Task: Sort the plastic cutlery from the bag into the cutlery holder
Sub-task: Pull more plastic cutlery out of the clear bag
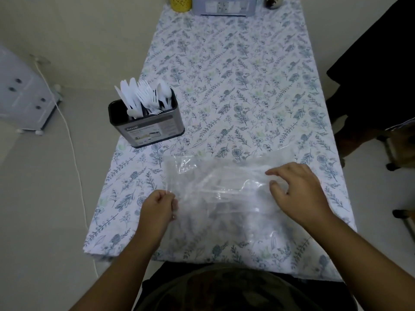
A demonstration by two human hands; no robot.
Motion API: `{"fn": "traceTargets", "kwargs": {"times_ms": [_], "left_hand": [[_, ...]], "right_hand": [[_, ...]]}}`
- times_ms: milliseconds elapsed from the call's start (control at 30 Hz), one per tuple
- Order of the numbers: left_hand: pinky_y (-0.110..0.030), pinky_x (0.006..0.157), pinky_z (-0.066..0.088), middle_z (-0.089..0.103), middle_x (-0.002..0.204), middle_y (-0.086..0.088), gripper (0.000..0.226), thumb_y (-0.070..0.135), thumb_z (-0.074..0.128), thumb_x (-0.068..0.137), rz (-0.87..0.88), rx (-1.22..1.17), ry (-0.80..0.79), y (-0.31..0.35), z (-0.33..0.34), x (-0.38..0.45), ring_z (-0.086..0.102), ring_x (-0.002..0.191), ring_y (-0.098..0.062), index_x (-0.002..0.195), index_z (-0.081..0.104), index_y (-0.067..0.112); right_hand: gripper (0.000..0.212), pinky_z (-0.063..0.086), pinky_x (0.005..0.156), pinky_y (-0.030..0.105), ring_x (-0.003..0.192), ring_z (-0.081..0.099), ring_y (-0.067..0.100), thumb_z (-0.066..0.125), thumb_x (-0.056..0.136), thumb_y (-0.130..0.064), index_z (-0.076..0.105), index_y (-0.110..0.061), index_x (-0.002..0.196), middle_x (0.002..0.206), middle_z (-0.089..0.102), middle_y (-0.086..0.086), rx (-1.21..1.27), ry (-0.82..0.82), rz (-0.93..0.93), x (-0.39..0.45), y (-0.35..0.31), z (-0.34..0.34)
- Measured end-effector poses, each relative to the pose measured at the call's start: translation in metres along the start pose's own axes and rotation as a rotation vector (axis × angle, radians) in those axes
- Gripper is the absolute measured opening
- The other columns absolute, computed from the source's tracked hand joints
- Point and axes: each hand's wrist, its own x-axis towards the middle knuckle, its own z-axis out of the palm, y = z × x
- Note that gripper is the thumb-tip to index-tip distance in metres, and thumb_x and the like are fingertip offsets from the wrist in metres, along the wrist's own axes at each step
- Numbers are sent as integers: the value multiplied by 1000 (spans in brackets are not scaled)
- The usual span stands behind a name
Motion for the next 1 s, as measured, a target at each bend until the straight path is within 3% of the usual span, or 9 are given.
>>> {"fn": "traceTargets", "kwargs": {"times_ms": [67, 133, 267, 333, 400, 467, 633, 867, 1000], "left_hand": [[-25, 54, 50, 66, 75, -4, 20, 17, 54, 99, 50, 56, 4, 2, -1, -1, 61, 70, -18, 88, 62, 2], [-29, 58, 51, 68, 81, -6, 11, 18, 55, 98, 103, 70, 1, 3, -2, 1, 63, 73, -19, 99, 64, 10], [-40, 68, 57, 70, 90, -6, 25, 15, 60, 93, 136, 111, 16, 4, -6, 5, 65, 74, -23, 116, 63, 25], [-36, 60, 55, 72, 86, -6, 25, 15, 57, 93, 159, 145, 45, 5, -10, 7, 67, 71, -27, 114, 66, 25], [-33, 55, 52, 72, 83, -8, 22, 15, 58, 92, 156, 153, 66, 5, -13, 10, 66, 68, -26, 109, 69, 25], [-34, 57, 54, 72, 80, -7, 18, 16, 62, 90, 141, 142, 66, 2, -15, 13, 65, 65, -22, 104, 71, 22], [-37, 62, 58, 71, 74, -8, 8, 18, 65, 93, 150, 153, 19, -9, -10, 10, 64, 60, -15, 94, 71, 23], [-41, 64, 61, 71, 74, -5, 12, 27, 64, 95, 157, 213, -11, -22, -4, 6, 68, 63, -19, 92, 73, 19], [-44, 67, 61, 70, 74, -6, 14, 27, 64, 95, 151, 231, -28, -25, -5, 8, 68, 66, -23, 84, 70, 21]], "right_hand": [[47, 39, 108, 46, 126, 52, 28, 71, 89, -29, 65, -20, 134, 131, 64, 5, -80, -76, -13, 7, -6, 12], [53, 36, 113, 50, 132, 53, 34, 73, 89, -29, 62, -15, 138, 139, 63, 9, -173, -147, -7, 12, -4, 32], [18, 44, 100, 45, 105, 64, 33, 77, 87, -20, 78, -17, 105, 102, 77, 2, -132, -82, -49, 17, 4, 51], [11, 38, 94, 39, 97, 64, 30, 79, 86, -20, 80, -20, 97, 92, 78, -1, -74, 33, -58, 21, -6, 38], [17, 29, 89, 32, 95, 62, 26, 80, 86, -25, 79, -22, 103, 89, 77, -4, -41, 138, -68, 22, -22, 16], [20, 30, 87, 33, 92, 59, 24, 80, 85, -26, 77, -22, 105, 86, 74, -6, -29, 200, -139, 19, -36, -4], [13, 47, 77, 51, 81, 55, 26, 74, 89, -25, 80, -23, 101, 84, 76, -5, -26, 171, -250, 8, -41, -18], [19, 41, 75, 41, 83, 42, 15, 74, 92, -20, 78, -26, 109, 84, 73, -10, -60, 209, -257, 3, -50, -19], [23, 26, 81, 35, 93, 45, 18, 75, 90, -18, 78, -29, 110, 92, 76, -8, -91, 163, -180, 3, -43, -12]]}}
